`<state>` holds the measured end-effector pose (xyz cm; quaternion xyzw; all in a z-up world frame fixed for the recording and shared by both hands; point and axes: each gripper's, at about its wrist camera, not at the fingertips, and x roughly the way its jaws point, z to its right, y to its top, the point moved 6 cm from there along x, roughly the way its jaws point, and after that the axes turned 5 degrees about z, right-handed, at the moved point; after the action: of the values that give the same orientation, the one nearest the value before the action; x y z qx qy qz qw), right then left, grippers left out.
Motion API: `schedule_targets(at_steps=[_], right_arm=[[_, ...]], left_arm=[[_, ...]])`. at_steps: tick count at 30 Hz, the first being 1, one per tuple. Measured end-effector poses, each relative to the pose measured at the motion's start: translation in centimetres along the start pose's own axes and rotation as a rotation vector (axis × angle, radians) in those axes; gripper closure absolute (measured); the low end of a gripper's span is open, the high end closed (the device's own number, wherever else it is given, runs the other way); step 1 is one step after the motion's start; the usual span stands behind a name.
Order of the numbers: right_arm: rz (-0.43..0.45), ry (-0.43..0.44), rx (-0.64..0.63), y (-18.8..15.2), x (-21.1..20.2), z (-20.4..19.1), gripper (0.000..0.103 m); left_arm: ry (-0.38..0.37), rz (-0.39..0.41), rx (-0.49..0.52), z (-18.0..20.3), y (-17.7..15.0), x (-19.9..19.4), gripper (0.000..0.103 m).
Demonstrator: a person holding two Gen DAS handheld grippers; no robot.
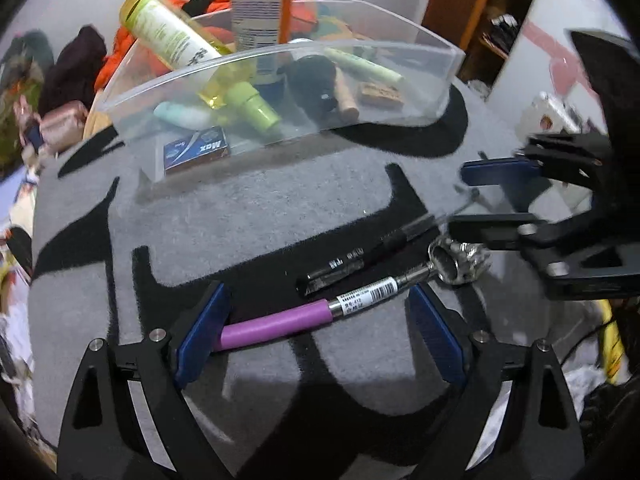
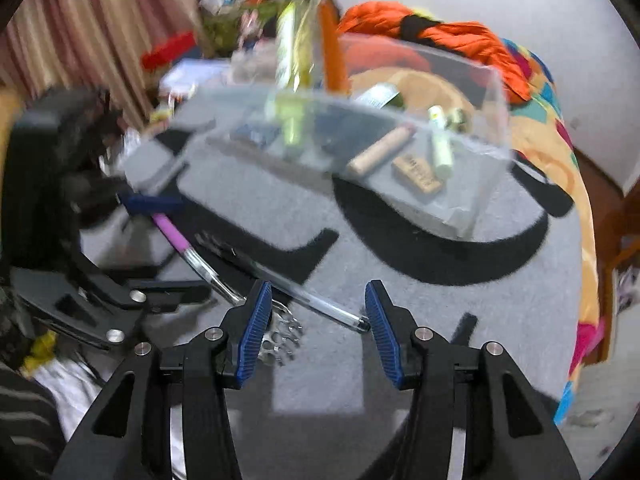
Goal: Organize objects
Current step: 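Grasp the black pen with the right tool while the left tool approaches the purple marker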
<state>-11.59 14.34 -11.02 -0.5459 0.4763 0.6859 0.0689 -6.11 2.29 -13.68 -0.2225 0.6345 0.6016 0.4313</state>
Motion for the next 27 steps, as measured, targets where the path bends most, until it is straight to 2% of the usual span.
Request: schedule_targets(at_steps=[2, 4, 5, 7, 12, 17, 19, 21, 24, 27], right_arm=[[-0.048, -0.016, -0.043, -0.7, 1.3, -0.2, 0.058], [-0.034, -0.022, -0.075, -0.7, 1.2, -0.4, 0.06], [-0.035, -0.022, -0.08, -0.6, 1.2, -0.4, 0.069], [-0.038, -0.018, -0.08, -0.5, 1.1, -0.4, 0.081], [-0.036, -0.032, -0.053, -1.0, 0.5, 0.0, 0.089], [-0.055, 0.001, 0.037, -1.6, -0.3, 1.2, 0.089], [-0.036, 0.009, 0.062, -1.5, -0.9, 1.6, 0.089], [-0.02, 0.007, 0.057, -1.0, -1.2, 1.5, 0.087], [-0.003, 0.009, 0.036, 0.3, -0.7, 0.7, 0.077], [-0.008, -0.009, -0.014, 1.5, 0.8, -0.4, 0.076]], left_arm=[[0.003, -0.001, 0.019, 0.1, -0.2, -0.1, 0.012], [0.005, 0.0, 0.033, 0.2, -0.4, -0.2, 0.012], [0.01, 0.0, 0.038, 0.2, -0.4, -0.2, 0.012], [0.019, -0.005, 0.049, 0.3, -0.3, -0.1, 0.012], [0.025, -0.008, 0.06, 0.4, -0.3, 0.1, 0.012], [0.031, 0.002, 0.048, 0.2, -0.5, 0.0, 0.013], [0.038, 0.008, 0.044, 0.3, -0.5, 0.1, 0.014], [0.048, 0.015, 0.037, 0.2, -0.5, 0.0, 0.02], [0.054, 0.015, 0.023, -0.2, -0.4, -0.4, 0.032], [0.056, 0.013, 0.019, -0.6, -0.6, -0.8, 0.04]])
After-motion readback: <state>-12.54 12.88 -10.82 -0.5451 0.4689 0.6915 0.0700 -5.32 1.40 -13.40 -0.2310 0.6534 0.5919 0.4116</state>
